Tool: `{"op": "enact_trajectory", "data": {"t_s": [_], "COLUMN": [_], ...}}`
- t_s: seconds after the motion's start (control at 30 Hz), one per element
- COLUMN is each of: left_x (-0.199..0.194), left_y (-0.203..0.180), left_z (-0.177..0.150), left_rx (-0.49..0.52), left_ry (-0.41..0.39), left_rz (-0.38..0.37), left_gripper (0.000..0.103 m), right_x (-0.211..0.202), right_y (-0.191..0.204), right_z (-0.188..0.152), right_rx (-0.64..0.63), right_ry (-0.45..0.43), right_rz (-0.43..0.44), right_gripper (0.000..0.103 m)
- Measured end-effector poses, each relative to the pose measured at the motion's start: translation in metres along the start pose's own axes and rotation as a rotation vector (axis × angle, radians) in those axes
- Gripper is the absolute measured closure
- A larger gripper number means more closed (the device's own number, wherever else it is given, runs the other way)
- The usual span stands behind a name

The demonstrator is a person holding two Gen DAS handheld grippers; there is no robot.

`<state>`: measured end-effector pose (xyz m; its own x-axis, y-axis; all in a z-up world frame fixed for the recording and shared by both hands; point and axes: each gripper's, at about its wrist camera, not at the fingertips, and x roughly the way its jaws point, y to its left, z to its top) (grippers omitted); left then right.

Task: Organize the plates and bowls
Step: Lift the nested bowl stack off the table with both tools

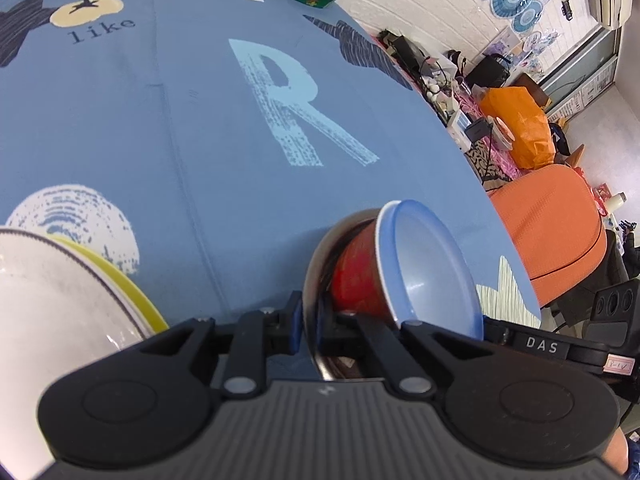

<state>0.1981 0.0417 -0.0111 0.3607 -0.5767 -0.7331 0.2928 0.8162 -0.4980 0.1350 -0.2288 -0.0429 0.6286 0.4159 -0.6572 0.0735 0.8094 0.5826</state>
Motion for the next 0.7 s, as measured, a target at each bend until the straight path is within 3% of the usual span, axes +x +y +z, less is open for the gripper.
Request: {"op": "enact_trajectory", "data": {"t_s": [0.2, 0.3, 0.4, 0.7], "left_x": [-0.001, -0.001, -0.001, 0.000], "left_y": [0.009, 0.009, 0.008, 0.002], "left_z": [-0.001, -0.001, -0.001, -0.002], "left_rx": [-0.025, -0.011, -0.008, 0.015], "left_ry": [0.000, -0.003, -0.003, -0.018], "left_rz": [-0.024, -0.005, -0.011, 0.005], "left_gripper": [0.103, 0.098, 0.103, 0.103], "right_x": [0.001, 0.000, -0.001, -0.009], "right_y": [0.010, 0.012, 0.010, 0.009], "right_z": [0.004, 0.003, 0.003, 0.002], "right_rx": [-0.058, -0.099, -0.087, -0.078], "right_ry": [0.020, 0.024, 0.029, 0.000], "right_rz": [-0.033, -0.047, -0.049, -0.025], "right_gripper": [0.093, 0.093, 0.092, 0.091]}}
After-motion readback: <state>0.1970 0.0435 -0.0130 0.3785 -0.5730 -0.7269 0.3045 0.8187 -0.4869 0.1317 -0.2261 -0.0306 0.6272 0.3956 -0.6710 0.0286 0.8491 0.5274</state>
